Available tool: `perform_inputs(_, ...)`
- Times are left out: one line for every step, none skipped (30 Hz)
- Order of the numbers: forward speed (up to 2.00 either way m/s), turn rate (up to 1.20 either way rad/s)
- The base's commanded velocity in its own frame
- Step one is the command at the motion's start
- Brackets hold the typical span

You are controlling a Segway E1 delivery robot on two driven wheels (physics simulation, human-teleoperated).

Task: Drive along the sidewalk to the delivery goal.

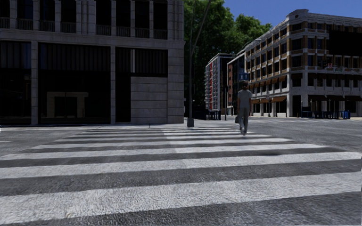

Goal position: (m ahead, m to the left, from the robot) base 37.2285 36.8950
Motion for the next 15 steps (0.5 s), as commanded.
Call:
perform_inputs(1.79, 0.27)
perform_inputs(1.79, 0.27)
perform_inputs(1.79, 0.27)
perform_inputs(1.79, 0.27)
perform_inputs(1.79, 0.28)
perform_inputs(1.79, 0.28)
perform_inputs(1.79, 0.28)
perform_inputs(1.79, 0.29)
perform_inputs(1.79, 0.29)
perform_inputs(1.79, 0.29)
perform_inputs(1.79, 0.29)
perform_inputs(1.79, 0.29)
perform_inputs(1.79, 0.29)
perform_inputs(1.79, 0.29)
perform_inputs(1.79, 0.29)
